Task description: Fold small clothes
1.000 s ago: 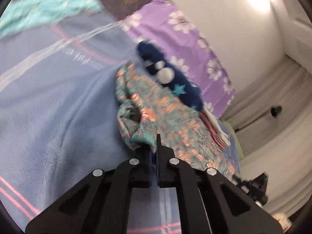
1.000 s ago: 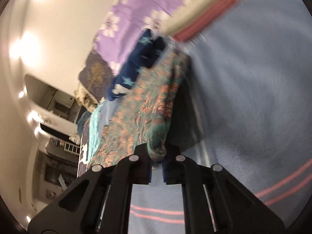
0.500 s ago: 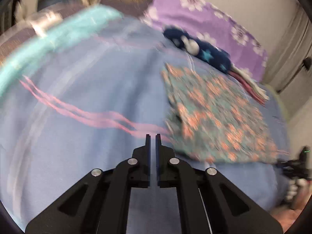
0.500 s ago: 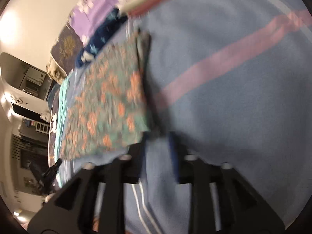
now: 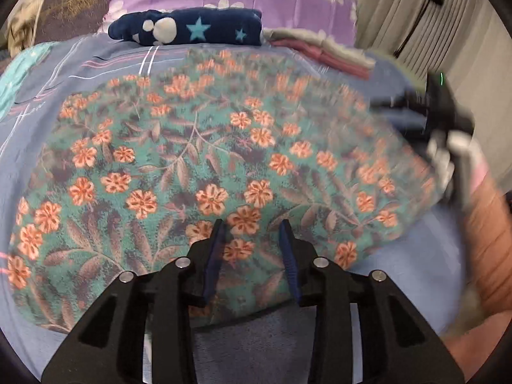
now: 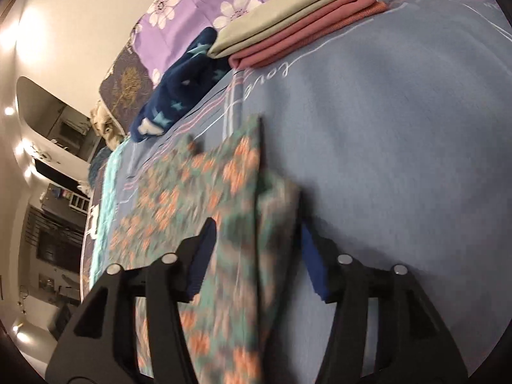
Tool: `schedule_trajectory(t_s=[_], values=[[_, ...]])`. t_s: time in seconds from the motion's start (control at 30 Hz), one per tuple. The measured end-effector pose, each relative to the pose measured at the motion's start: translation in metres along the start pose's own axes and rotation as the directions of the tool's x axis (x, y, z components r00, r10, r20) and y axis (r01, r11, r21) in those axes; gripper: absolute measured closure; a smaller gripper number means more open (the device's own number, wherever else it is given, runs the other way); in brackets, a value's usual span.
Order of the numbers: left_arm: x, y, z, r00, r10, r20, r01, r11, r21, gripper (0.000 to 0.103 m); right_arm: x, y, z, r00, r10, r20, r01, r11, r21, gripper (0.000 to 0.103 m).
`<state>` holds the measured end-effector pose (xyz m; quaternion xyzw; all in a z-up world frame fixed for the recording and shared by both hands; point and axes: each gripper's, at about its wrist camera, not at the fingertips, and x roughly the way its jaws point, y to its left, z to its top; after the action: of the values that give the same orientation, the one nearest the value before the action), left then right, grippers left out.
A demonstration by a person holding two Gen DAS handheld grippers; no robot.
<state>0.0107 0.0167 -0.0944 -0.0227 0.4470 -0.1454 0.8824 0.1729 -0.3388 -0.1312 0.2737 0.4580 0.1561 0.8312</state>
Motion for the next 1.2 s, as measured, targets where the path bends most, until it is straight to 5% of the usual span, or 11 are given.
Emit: schedule_trajectory(t_s=[0.03,0.1,0.23,0.33,0.43,0.53,0.6,0.73,0.8,0.97,1.2], values=[[-0.003,-0.001,-0.004,1.0,0.006,0.008,-0.006,1.0,0.014,0.066,0.003,0.003,0.004,1.0,-0.012,0.006,0.012,1.0,-0.005,0.062],[-0.008,0.001,-0.001,1.0,-0.012,0.004,0.012,1.0,-0.001,0.065,0.007,0.012,0.01,1.0,-0.026,0.0,0.026,0.998,-0.049,0.098],[-0.009,0.014,-0.003,0.999,-0.046,0.006,0.046,0.998,-0.042,0.065,-0.011,0.028,0.021,0.993,-0.045,0.108,0.058,0.99,-0.127,0.1],[-0.005,0.009,-0.001,1.0,-0.03,-0.007,0.03,0.999,-0.022,0.064,-0.006,0.009,0.028,0.974,-0.185,0.13,0.202,0.971,-0.131,0.1],[-0.004,-0.001,0.0,1.0,-0.011,-0.013,0.012,1.0,0.004,0.062,-0.011,-0.016,0.019,0.992,-0.096,0.077,0.1,0.994,-0.047,0.1],[-0.007,-0.008,0.007,0.999,-0.015,-0.029,0.015,1.0,0.003,0.062,-0.026,-0.016,0.003,0.995,-0.073,0.069,0.08,0.991,-0.107,0.098],[-0.011,-0.029,0.021,0.993,-0.113,-0.029,0.115,0.992,0.054,0.062,-0.035,-0.012,-0.008,0.998,-0.046,0.04,0.052,0.986,-0.16,0.095],[-0.007,-0.103,0.046,0.968,-0.244,-0.056,0.25,0.933,0.26,0.062,-0.045,-0.01,-0.015,1.0,0.014,0.005,-0.013,0.982,-0.191,0.08],[0.007,-0.143,0.052,0.963,-0.254,-0.093,0.27,0.895,0.354,0.06,-0.041,-0.01,-0.011,0.999,0.03,-0.013,-0.032,0.981,-0.19,0.078],[0.047,-0.224,0.046,0.974,-0.176,-0.141,0.224,0.817,0.531,0.05,-0.033,-0.013,-0.006,0.997,0.051,-0.056,-0.061,0.978,-0.2,0.077],[0.059,-0.26,0.032,0.993,-0.073,-0.09,0.114,0.749,0.652,0.045,-0.034,-0.017,-0.004,0.991,0.088,-0.103,-0.111,0.963,-0.247,0.072]])
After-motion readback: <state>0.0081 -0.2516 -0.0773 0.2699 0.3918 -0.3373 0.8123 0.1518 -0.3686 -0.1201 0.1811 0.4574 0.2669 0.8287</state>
